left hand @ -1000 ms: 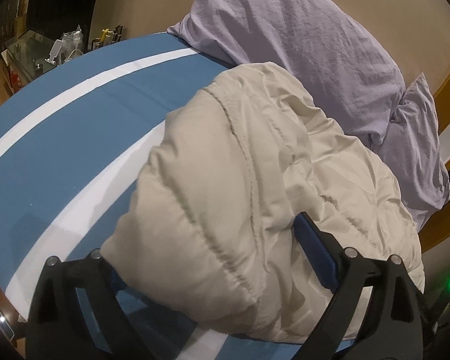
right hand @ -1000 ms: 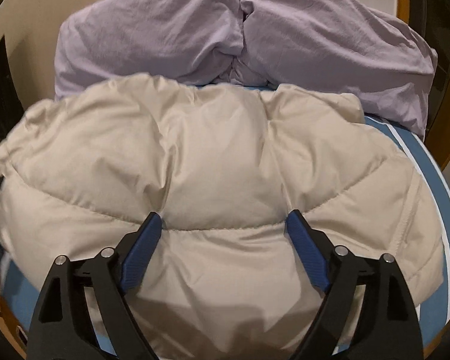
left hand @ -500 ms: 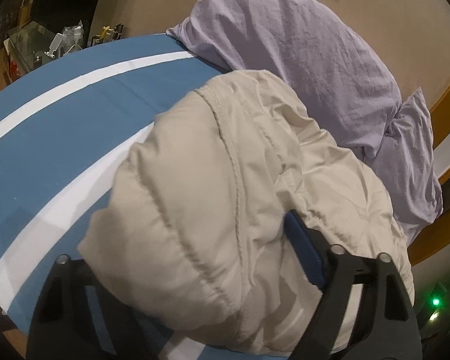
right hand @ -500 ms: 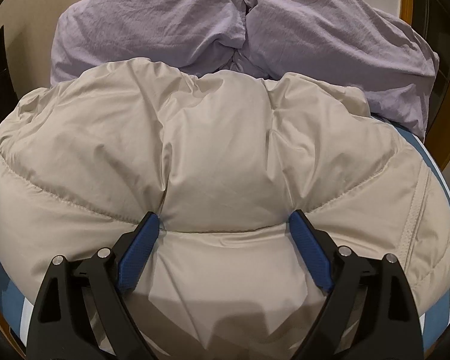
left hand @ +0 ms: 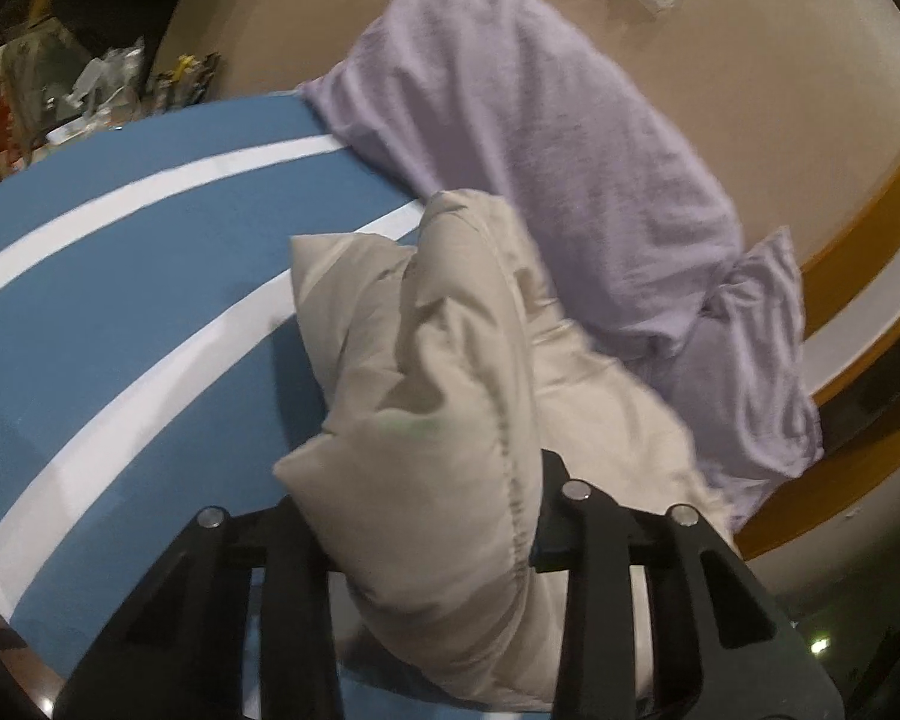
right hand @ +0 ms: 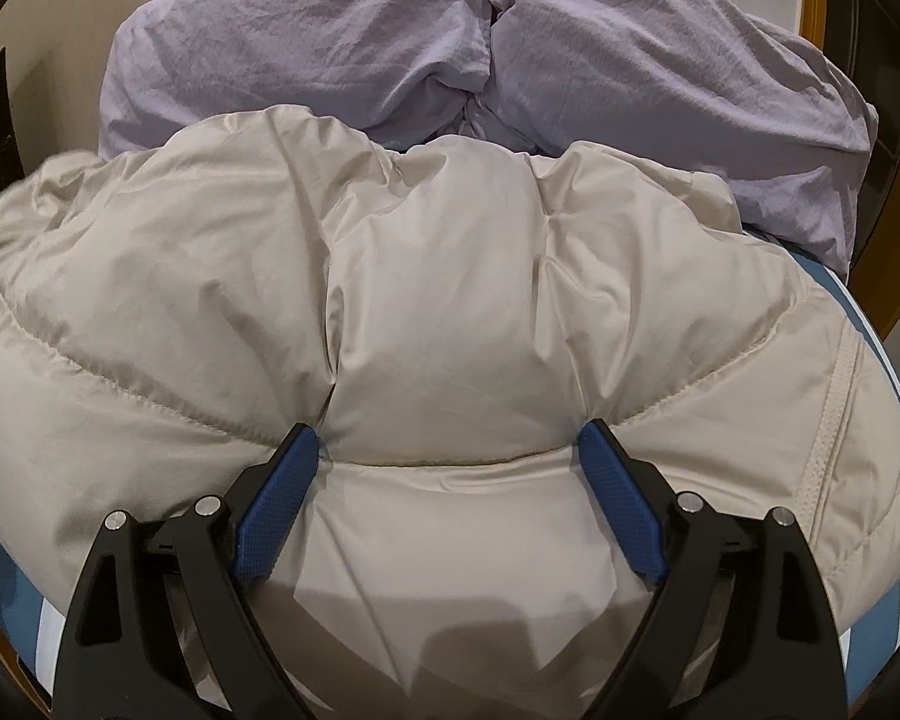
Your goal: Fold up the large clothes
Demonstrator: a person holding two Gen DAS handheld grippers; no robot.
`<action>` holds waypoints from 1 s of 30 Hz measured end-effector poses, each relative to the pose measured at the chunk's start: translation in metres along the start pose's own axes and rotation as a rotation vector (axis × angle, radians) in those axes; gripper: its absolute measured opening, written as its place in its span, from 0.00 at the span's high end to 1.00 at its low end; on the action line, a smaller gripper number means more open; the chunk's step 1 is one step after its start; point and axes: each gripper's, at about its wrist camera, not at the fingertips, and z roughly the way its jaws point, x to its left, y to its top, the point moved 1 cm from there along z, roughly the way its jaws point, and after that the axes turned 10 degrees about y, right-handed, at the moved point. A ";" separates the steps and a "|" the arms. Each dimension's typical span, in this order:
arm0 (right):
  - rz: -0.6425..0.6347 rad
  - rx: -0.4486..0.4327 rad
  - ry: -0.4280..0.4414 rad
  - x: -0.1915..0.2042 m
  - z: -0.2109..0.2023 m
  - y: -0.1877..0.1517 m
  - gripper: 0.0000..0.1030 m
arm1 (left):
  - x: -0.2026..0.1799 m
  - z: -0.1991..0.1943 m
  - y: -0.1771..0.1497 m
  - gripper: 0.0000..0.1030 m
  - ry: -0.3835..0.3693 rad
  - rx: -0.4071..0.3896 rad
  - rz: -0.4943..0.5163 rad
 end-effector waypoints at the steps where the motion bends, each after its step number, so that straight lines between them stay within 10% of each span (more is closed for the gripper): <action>1: 0.001 0.001 0.000 0.000 0.000 0.000 0.12 | -0.007 -0.005 0.002 0.67 -0.017 -0.009 0.007; 30: 0.004 -0.096 0.052 -0.053 -0.050 -0.009 0.13 | -0.270 -0.038 -0.098 0.68 -0.358 0.009 0.444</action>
